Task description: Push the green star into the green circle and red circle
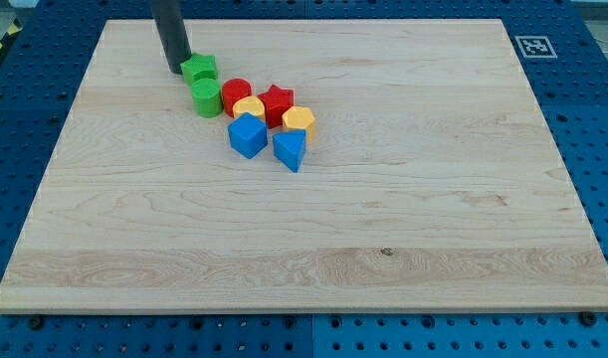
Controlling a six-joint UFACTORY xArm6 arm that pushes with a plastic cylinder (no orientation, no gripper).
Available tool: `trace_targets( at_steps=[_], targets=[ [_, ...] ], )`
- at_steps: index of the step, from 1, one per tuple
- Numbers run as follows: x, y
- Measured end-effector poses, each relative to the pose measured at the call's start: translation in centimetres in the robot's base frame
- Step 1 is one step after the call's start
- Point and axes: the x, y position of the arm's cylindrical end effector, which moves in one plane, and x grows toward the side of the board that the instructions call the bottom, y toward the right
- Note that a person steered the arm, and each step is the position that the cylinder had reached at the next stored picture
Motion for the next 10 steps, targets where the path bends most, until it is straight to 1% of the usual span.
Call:
trace_targets(
  at_steps=[1, 3, 4, 6, 7, 8, 9, 10],
  targets=[
    [0.5, 0.0],
    [-3.5, 0.3],
    [-3.3, 0.4],
    [-0.6, 1.1],
    [-0.6, 3.5],
    [-0.6, 4.3],
    [-1.9, 4.5],
    [-1.3, 9.0]
  ],
)
